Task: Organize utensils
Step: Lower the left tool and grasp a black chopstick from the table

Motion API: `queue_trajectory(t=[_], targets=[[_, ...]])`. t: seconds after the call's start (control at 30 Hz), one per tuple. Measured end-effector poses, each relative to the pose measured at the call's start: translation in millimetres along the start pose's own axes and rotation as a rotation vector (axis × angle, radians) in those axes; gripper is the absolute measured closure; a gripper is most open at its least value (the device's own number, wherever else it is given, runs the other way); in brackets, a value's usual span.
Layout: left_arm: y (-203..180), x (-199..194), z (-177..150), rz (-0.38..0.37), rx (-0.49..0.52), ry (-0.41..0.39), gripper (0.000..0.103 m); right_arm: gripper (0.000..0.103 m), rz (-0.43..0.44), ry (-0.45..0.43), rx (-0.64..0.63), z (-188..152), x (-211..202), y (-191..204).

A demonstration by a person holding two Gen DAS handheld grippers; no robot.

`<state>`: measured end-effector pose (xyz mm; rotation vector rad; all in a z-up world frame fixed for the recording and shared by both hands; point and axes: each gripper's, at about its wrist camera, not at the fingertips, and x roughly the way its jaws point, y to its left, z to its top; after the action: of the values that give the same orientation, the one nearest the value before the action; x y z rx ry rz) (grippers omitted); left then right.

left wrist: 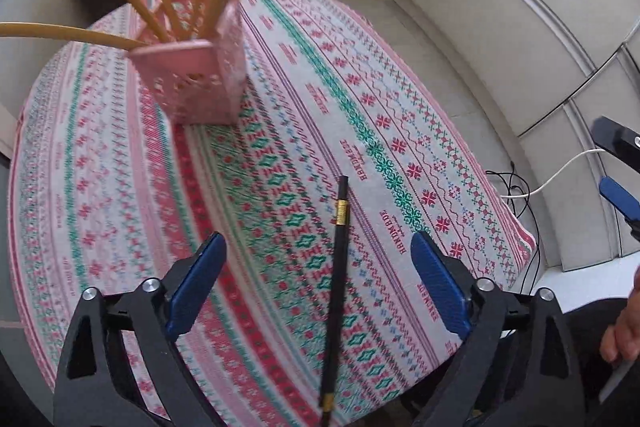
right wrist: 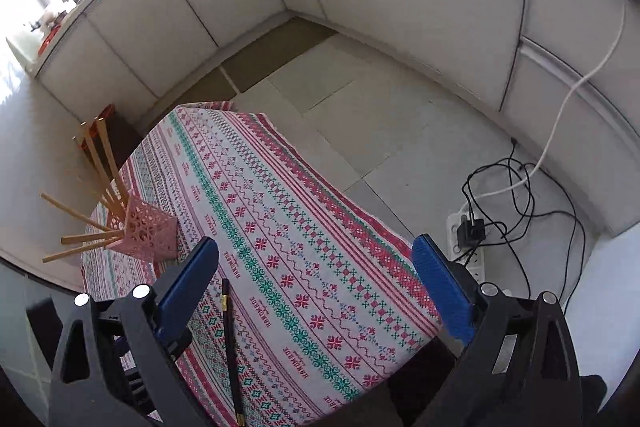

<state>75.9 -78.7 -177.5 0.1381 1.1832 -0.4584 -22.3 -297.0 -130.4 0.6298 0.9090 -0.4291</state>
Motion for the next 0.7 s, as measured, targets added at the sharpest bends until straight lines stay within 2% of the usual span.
queue_trajectory(t=[0.1, 0.27, 0.43, 0.5, 0.63, 0.7], targets=[[-8, 26, 6, 0.013, -0.023, 0.041, 0.034, 0.008, 0.025, 0.074, 0.026, -3, 13, -8], [-15, 49, 22, 0.021, -0.060, 0.054, 0.040, 0.008, 0.059, 0.154, 0.049, -6, 25, -16], [-19, 72, 32, 0.051, -0.070, 0.096, 0.051, 0.008, 0.029, 0.191, 0.032, -7, 34, -18], [-22, 74, 34, 0.088, -0.052, 0.073, 0.054, 0.008, 0.029, 0.204, 0.028, -7, 36, -19], [-21, 76, 38, 0.110, -0.060, 0.062, 0.058, 0.008, 0.025, 0.230, 0.024, -7, 42, -19], [-21, 81, 42, 0.132, -0.049, 0.061, 0.065, 0.008, 0.031, 0.244, 0.029, -8, 44, -20]])
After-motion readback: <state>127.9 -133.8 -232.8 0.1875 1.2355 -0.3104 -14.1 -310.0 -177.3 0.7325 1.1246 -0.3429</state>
